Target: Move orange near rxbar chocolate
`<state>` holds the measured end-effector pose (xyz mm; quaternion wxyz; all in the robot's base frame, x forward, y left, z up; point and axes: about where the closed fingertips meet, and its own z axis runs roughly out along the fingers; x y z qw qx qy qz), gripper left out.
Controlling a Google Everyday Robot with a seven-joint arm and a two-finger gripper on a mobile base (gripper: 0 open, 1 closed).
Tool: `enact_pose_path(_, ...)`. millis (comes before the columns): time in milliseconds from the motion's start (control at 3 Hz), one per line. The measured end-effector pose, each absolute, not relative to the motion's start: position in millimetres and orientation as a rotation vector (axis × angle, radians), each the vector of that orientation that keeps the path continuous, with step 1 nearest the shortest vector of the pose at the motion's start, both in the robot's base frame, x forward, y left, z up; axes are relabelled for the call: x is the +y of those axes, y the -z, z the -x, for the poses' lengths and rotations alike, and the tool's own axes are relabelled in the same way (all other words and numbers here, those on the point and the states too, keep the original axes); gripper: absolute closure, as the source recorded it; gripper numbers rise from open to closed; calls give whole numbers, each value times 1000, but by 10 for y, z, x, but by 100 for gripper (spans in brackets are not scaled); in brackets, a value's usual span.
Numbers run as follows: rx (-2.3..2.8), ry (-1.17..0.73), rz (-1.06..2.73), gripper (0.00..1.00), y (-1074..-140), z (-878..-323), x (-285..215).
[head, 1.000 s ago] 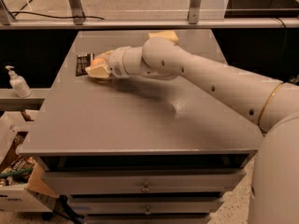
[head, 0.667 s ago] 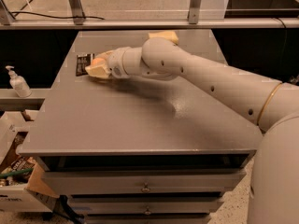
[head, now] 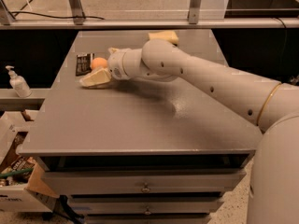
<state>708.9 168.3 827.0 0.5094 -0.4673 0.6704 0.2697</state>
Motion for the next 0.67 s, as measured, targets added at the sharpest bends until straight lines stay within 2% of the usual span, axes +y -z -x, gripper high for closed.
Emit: enact_pose_path(667,1586,-654,1124,0,-8373,-7075,1569)
